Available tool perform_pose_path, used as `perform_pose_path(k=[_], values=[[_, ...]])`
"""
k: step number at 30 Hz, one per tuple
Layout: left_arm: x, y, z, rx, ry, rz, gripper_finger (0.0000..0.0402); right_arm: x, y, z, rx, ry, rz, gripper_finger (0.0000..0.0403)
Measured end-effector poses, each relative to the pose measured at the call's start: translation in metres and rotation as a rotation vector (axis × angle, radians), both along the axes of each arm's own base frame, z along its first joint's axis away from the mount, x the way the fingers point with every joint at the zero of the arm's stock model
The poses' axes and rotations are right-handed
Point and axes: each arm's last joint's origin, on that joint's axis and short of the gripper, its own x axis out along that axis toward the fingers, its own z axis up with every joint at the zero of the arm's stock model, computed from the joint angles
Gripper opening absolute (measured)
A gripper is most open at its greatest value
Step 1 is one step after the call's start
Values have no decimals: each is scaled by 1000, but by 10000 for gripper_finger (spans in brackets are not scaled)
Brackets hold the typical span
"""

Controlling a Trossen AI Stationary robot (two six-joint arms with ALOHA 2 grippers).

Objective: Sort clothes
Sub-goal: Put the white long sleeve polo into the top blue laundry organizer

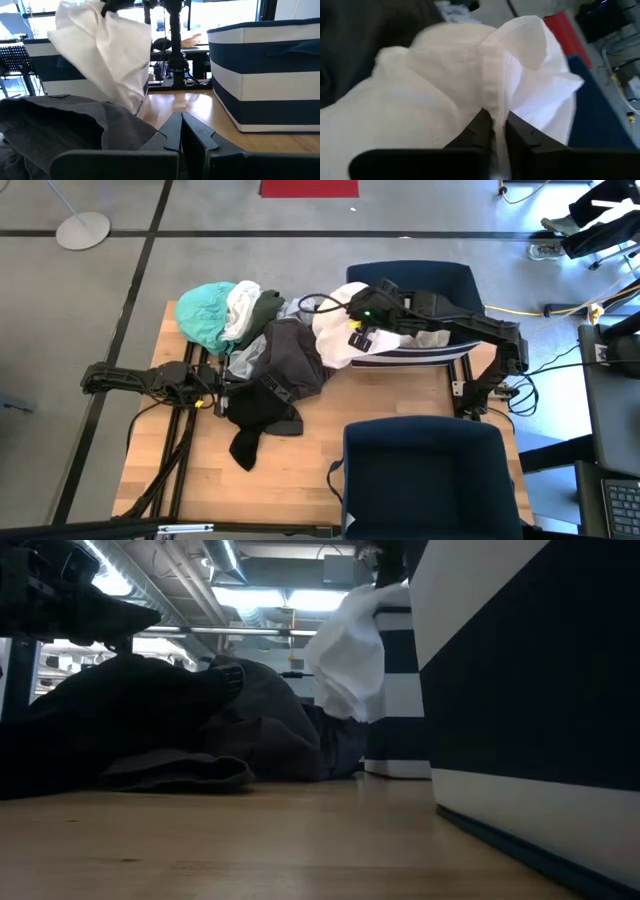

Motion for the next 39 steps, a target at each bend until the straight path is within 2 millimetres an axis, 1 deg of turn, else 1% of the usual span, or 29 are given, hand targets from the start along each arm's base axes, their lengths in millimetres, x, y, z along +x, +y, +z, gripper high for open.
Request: perform_pose_path(k=[3, 6, 11, 17, 21, 24, 29, 35, 39], values=[[0, 0, 0, 0, 0, 0, 0, -8, 1, 9, -6, -36, -2, 26], [0, 0, 0, 0, 0, 0, 0, -16, 3, 19, -19, -79, -7, 29], [0, 0, 0, 0, 0, 0, 0, -32, 3, 33, -134, -100, -102, 39], [0, 0, 0, -1, 0, -1, 0, -62, 4, 56, -285, -135, -221, 34], [0, 0, 0, -3, 0, -1, 0, -85, 8, 71, -335, -173, -269, 35], [0, 0, 0, -3, 0, 0, 0, -102, 11, 77, -366, -170, -307, 36], [0, 0, 0, -2, 0, 0, 0, -125, 11, 78, -345, -149, -382, 37], [0, 0, 0, -1, 0, 0, 0, -149, -2, 64, -225, -51, -519, 37], [0, 0, 0, -1, 0, 0, 0, -156, -11, 59, -126, -40, -580, 37]])
